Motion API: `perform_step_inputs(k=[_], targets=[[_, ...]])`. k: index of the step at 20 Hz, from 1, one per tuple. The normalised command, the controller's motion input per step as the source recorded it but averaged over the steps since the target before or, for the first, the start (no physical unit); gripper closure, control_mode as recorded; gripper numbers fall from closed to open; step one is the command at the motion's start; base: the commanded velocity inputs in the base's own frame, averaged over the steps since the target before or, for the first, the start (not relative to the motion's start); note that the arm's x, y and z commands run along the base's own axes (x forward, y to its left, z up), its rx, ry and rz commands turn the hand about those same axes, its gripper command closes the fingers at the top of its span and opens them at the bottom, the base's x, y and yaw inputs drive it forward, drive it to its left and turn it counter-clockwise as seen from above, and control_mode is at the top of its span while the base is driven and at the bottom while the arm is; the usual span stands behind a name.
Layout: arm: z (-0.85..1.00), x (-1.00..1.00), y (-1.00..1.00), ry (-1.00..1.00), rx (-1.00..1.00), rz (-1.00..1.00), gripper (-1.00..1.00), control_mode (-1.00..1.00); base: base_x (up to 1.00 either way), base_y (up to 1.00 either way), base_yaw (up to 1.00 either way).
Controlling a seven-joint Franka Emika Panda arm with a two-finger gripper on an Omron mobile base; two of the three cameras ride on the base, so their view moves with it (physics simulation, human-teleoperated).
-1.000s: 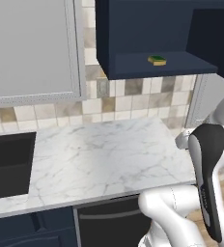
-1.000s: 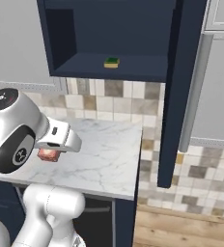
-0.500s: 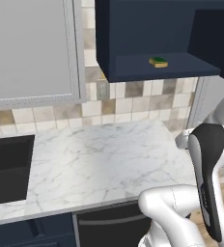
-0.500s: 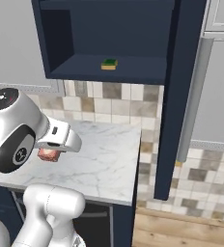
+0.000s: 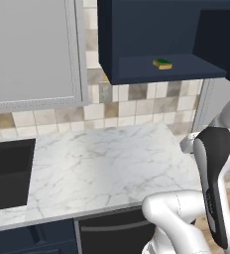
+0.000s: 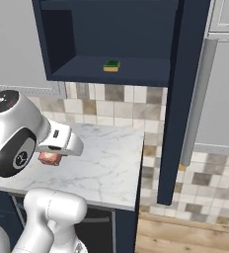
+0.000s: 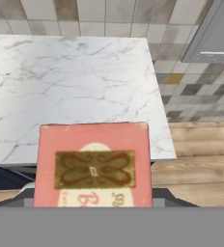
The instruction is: Pick up the sponge and bar soap from the sink, and place them back in the cabinet, and close the cabinet door.
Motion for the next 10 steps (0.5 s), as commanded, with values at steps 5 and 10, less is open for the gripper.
perform_step_inputs(k=[5, 10], targets=[[0.0, 0.0, 0.0, 0.0, 0.0, 0.0, 1.0, 1.0, -0.02, -0.04, -0.1], [0.0, 0.0, 0.0, 0.0, 0.0, 0.0, 1.0, 1.0, 0.0, 0.0, -0.23]])
